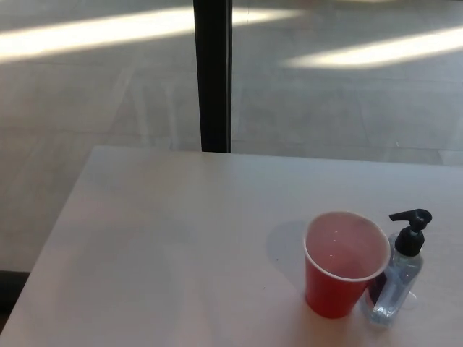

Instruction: The robot uses its right hand fist to press the hand soap kept in the middle of the table to get liquid hand soap out

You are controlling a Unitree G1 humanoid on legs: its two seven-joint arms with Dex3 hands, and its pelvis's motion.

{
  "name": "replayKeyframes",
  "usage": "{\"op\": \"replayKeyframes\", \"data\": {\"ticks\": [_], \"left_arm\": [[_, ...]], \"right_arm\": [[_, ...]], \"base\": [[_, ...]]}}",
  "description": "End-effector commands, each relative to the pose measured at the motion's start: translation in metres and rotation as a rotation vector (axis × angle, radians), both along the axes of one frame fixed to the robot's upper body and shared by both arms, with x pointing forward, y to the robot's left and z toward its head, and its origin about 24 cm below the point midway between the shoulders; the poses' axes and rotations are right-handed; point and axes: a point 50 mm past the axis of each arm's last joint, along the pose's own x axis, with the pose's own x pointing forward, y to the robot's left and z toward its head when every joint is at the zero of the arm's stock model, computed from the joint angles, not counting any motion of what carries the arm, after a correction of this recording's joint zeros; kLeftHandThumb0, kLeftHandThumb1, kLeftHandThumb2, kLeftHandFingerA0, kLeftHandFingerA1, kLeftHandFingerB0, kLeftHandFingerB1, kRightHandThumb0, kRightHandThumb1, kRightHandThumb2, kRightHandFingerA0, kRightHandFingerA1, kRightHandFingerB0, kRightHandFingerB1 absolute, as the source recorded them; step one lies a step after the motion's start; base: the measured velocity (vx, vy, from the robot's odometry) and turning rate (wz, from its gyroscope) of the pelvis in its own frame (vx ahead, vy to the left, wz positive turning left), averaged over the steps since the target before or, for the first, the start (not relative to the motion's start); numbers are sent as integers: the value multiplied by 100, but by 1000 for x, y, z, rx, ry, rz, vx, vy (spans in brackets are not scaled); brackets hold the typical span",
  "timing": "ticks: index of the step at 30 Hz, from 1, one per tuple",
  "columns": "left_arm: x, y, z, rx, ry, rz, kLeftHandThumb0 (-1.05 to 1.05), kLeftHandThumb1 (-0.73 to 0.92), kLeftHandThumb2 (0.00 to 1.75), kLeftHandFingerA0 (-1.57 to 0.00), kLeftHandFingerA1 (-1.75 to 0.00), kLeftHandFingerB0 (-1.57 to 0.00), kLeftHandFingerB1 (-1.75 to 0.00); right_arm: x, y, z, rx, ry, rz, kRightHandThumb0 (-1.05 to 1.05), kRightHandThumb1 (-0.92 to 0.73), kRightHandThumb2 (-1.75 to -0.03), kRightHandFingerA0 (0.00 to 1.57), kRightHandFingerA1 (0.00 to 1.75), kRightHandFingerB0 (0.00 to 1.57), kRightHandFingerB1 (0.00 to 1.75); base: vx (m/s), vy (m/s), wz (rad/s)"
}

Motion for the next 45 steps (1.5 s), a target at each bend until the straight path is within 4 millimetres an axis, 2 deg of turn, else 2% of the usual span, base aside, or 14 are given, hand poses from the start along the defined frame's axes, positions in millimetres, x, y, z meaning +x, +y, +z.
{"op": "replayKeyframes", "data": {"ticks": [1, 5, 6, 8, 9, 10, 11, 13, 14, 16, 24, 26, 34, 45], "left_arm": [[-3, 29, 19, 17, -59, 184, -9, 41, 93, -62, -81, -48, -73], [-2, 28, 19, 34, -41, 161, -11, 41, 92, -66, -82, -50, -73], [0, 28, 20, 28, -54, 168, -10, 41, 93, -64, -82, -49, -73], [-1, 28, 20, 20, -60, 177, -10, 41, 93, -61, -81, -48, -73], [-1, 29, 20, 18, -61, 180, -11, 42, 93, -62, -82, -48, -73], [-1, 29, 19, 18, -60, 183, -11, 42, 93, -62, -82, -48, -73], [-1, 29, 19, 17, -58, 178, -11, 42, 92, -60, -79, -49, -73], [-1, 29, 19, 22, -55, 173, -11, 42, 92, -60, -79, -49, -73], [-1, 29, 19, 20, -57, 172, -11, 41, 93, -61, -80, -47, -73], [-1, 29, 19, 20, -56, 169, -12, 41, 93, -61, -80, -48, -72], [-1, 28, 18, 16, -61, 177, -12, 42, 93, -63, -82, -49, -73], [-1, 28, 19, 9, -67, 178, -11, 42, 94, -61, -81, -49, -74], [1, 27, 18, 7, -66, 178, -11, 41, 94, -62, -81, -48, -73], [0, 27, 17, 10, -57, 163, -14, 41, 93, -62, -81, -46, -71]], "right_arm": [[1, -37, 40, 36, -369, -340, -73, -50, -78, 43, 93, 7, 56], [16, -51, 61, 5, -436, -366, -84, -65, -73, 16, 108, 0, 31], [31, -58, 79, -1, -522, -348, -89, -50, -107, 17, 75, 2, 28], [39, -61, 87, -16, -566, -340, -83, -50, -110, 3, 67, 0, 34], [45, -62, 93, -27, -588, -334, -89, -72, -72, 35, 133, 0, 47], [51, -64, 98, -33, -599, -330, -89, -72, -72, 35, 133, 0, 47], [76, -69, 122, -36, -744, -323, -84, -57, -109, 34, 79, 2, 48], [82, -69, 129, -46, -760, -306, -84, -57, -109, 34, 79, 2, 48], [102, -67, 152, -84, -828, -265, -67, -69, -96, 78, 80, 23, 60], [123, -61, 180, -134, -922, -225, -64, -66, -102, 97, 76, 33, 63], [178, -7, 288, -161, -1381, 138, -54, -35, -79, 141, 109, 124, 59], [189, 19, 312, -212, -1398, 283, -42, -30, -102, 128, 131, 114, 102], [213, 86, 333, -169, -1382, 680, -15, -72, -108, 96, 175, 66, 142], [229, 143, 294, 65, -1232, 982, -23, -54, -117, 103, 175, 82, 142]], "base": [[0, 0, 0], [0, 0, 0], [0, 0, 0], [0, 0, 0], [0, 0, 0], [0, 0, 0], [0, 0, 0], [0, 0, 0], [0, 0, 0], [0, 0, 0], [0, 0, 0], [0, 0, 0], [0, 0, 0], [0, 0, 0]]}}
